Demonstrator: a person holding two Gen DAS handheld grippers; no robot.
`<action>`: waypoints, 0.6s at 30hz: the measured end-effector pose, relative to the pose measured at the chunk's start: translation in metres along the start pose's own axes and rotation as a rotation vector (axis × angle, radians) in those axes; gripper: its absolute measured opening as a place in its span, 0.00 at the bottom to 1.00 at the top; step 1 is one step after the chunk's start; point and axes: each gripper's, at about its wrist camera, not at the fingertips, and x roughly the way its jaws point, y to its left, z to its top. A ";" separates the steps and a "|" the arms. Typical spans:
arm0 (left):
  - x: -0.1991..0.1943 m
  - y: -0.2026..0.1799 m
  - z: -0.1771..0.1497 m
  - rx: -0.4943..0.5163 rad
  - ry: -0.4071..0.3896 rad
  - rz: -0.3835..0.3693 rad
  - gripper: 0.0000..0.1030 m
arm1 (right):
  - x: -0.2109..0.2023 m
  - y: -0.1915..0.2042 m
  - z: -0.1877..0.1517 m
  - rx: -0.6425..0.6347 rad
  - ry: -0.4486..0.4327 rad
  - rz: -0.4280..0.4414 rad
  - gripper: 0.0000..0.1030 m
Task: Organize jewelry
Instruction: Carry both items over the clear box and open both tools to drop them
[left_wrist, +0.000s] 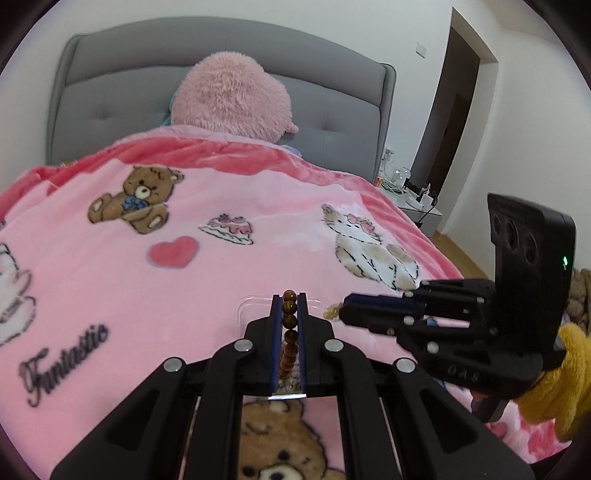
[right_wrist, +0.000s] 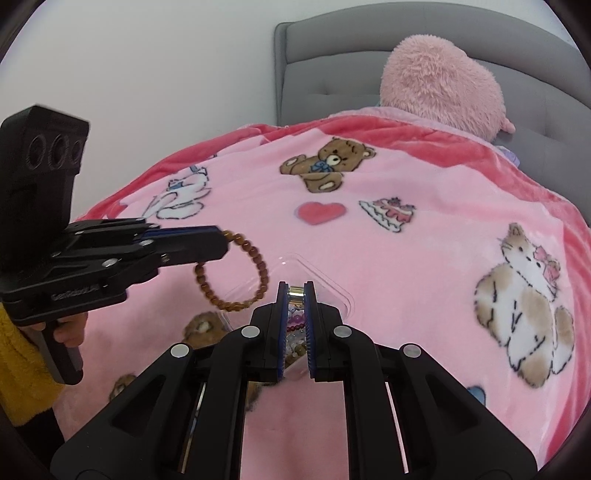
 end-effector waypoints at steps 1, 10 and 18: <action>0.006 0.004 0.000 -0.015 0.007 -0.005 0.07 | 0.003 0.000 -0.001 0.000 0.005 -0.007 0.08; 0.033 0.020 -0.012 -0.072 0.066 0.003 0.07 | 0.029 -0.002 -0.007 -0.015 0.077 -0.020 0.08; 0.047 0.024 -0.024 -0.093 0.110 0.019 0.07 | 0.043 0.000 -0.018 -0.038 0.137 -0.047 0.08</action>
